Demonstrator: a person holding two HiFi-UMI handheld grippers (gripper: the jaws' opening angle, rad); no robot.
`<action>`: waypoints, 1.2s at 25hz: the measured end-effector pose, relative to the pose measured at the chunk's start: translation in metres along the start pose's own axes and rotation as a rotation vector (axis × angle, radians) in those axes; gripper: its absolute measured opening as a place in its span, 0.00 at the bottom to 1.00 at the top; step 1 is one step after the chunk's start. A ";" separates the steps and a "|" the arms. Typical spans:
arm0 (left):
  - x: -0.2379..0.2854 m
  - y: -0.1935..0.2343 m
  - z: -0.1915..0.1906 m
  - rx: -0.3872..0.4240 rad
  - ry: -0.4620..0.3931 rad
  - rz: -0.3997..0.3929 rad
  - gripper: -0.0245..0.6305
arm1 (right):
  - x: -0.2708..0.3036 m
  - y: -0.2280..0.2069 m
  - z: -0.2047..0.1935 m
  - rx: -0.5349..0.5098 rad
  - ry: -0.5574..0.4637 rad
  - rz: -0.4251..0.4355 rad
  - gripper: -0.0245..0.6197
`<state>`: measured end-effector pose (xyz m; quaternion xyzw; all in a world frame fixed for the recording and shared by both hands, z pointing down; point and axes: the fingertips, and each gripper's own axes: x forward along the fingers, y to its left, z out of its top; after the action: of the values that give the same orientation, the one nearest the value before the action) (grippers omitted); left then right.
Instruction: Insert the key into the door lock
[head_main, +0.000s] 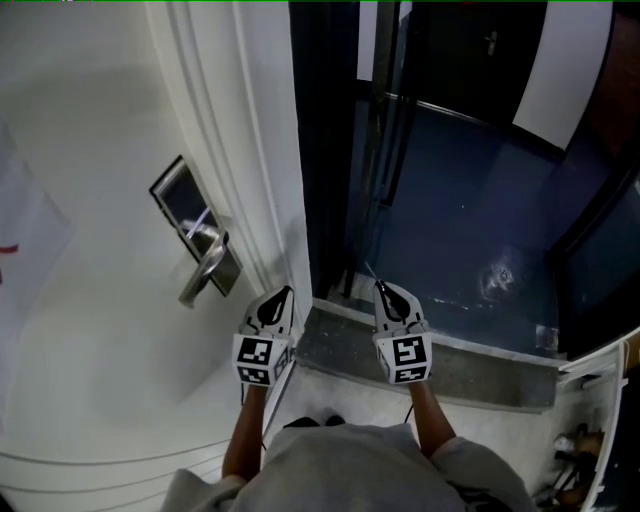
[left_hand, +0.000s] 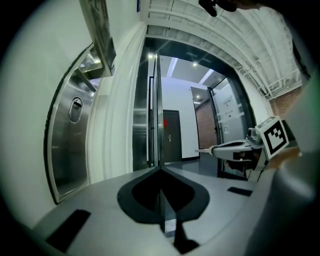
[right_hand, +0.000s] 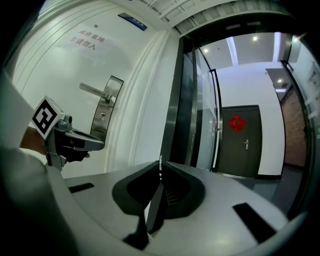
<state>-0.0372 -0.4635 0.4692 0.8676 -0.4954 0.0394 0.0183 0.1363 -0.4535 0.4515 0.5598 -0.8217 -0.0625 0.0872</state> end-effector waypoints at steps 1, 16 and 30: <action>0.004 0.002 -0.001 0.000 0.000 -0.005 0.06 | 0.005 0.001 -0.001 -0.001 0.004 0.004 0.08; 0.026 0.023 0.010 0.030 -0.012 -0.130 0.06 | 0.049 0.021 0.011 -0.001 0.009 -0.054 0.08; 0.022 0.039 0.007 0.006 -0.006 -0.052 0.06 | 0.071 0.036 0.022 -0.030 -0.014 0.047 0.08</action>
<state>-0.0591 -0.5026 0.4638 0.8802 -0.4728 0.0378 0.0151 0.0731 -0.5063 0.4429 0.5383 -0.8343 -0.0769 0.0912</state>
